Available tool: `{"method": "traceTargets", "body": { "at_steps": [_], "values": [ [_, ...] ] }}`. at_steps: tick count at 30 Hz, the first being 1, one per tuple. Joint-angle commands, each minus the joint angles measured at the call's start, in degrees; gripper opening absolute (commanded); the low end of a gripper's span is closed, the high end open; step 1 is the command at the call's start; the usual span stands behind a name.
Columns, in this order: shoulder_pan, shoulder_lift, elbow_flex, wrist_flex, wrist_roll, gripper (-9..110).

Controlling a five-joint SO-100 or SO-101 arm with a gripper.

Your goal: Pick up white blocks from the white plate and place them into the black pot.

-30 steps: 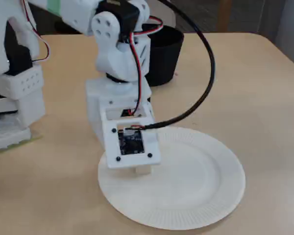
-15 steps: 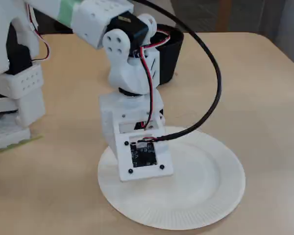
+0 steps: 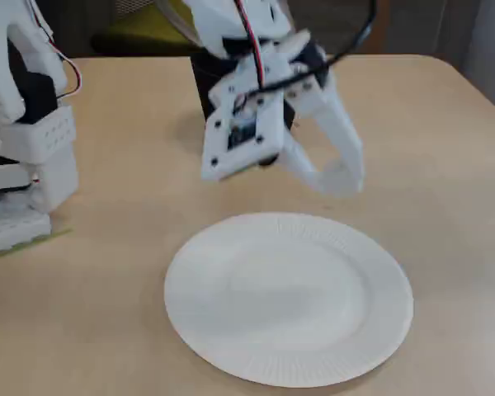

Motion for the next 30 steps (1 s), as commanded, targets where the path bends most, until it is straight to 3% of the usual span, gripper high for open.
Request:
{"method": "traceTargets", "body": {
  "at_steps": [1, 4, 11, 16, 30],
  "values": [
    [-7.73, 11.60, -1.14, -1.85, 10.81, -2],
    [-16.61, 18.02, -0.88, -1.85, 10.90, -2],
    [-44.30, 25.14, 2.46, -7.03, -3.87, -2],
    [-57.39, 24.61, 10.20, -12.30, -11.25, -2],
    [-58.01, 18.90, 19.16, -14.94, -14.50, -2]
  ]
}}
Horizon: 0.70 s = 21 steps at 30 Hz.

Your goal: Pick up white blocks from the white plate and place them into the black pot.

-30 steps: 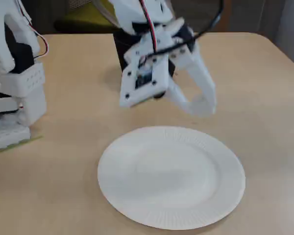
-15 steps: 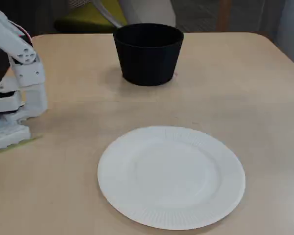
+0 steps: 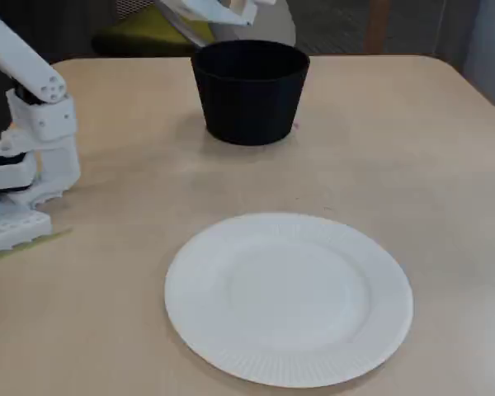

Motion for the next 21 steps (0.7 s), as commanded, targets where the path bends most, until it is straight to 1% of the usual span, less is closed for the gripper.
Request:
{"method": "traceTargets", "body": {
  "at_steps": [1, 2, 3, 5, 6, 9, 10, 11, 13, 14, 15, 17, 21],
  "values": [
    [0.70, -0.09, 0.18, -1.05, -0.79, -2],
    [0.70, -0.09, 0.18, -1.05, -0.79, -2],
    [0.79, -0.09, 0.18, -1.14, -0.97, 0],
    [0.79, -0.09, 0.18, -0.79, -2.72, 13],
    [1.05, 0.00, 0.18, -0.62, -3.08, 17],
    [1.76, 0.35, 0.35, 0.26, -3.96, 22],
    [2.02, 0.53, 0.44, 0.35, -4.04, 21],
    [2.29, 0.62, 0.44, 0.35, -4.04, 18],
    [2.99, 0.97, 0.44, 0.09, -3.87, 9],
    [3.52, 1.32, 0.44, -0.18, -3.43, 0],
    [4.22, 1.67, 0.00, 0.00, -3.78, -2],
    [7.29, 2.99, -2.90, 1.93, -4.39, -2],
    [20.57, 4.57, -21.01, 16.00, -3.08, -2]
  ]
}}
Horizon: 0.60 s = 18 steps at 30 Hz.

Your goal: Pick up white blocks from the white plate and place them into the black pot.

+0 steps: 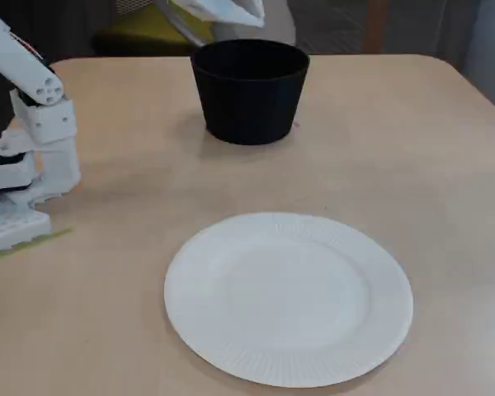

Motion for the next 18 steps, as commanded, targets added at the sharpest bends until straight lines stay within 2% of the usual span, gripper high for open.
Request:
{"method": "traceTargets", "body": {
  "at_steps": [1, 4, 7, 13, 18],
  "values": [
    [12.57, 2.11, -19.78, 13.10, 1.67, -2],
    [23.20, 3.96, -30.41, 26.19, 6.24, -2],
    [29.00, 15.12, -23.91, 30.50, 10.81, -2],
    [24.96, 44.47, 5.10, 30.50, 16.08, -2],
    [23.29, 49.83, 17.23, 32.70, 11.87, -2]
  ]
}}
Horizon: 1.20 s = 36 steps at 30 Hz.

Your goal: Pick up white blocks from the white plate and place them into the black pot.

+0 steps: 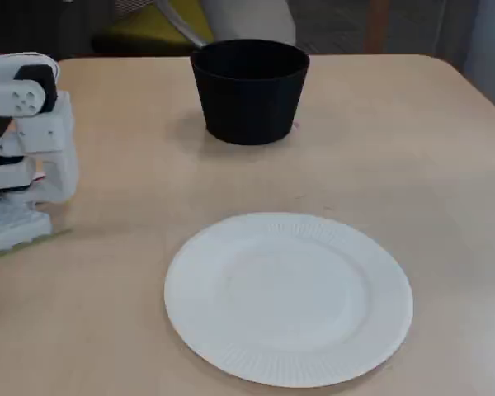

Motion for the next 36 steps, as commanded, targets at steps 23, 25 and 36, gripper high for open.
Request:
{"method": "traceTargets", "body": {
  "at_steps": [23, 25, 36],
  "values": [
    [-1.23, 11.51, 43.42, -8.61, 2.90, -2],
    [-1.05, 11.51, 43.42, -8.70, 2.55, 1],
    [-2.20, 11.51, 43.51, -8.88, -0.26, -2]
  ]
}}
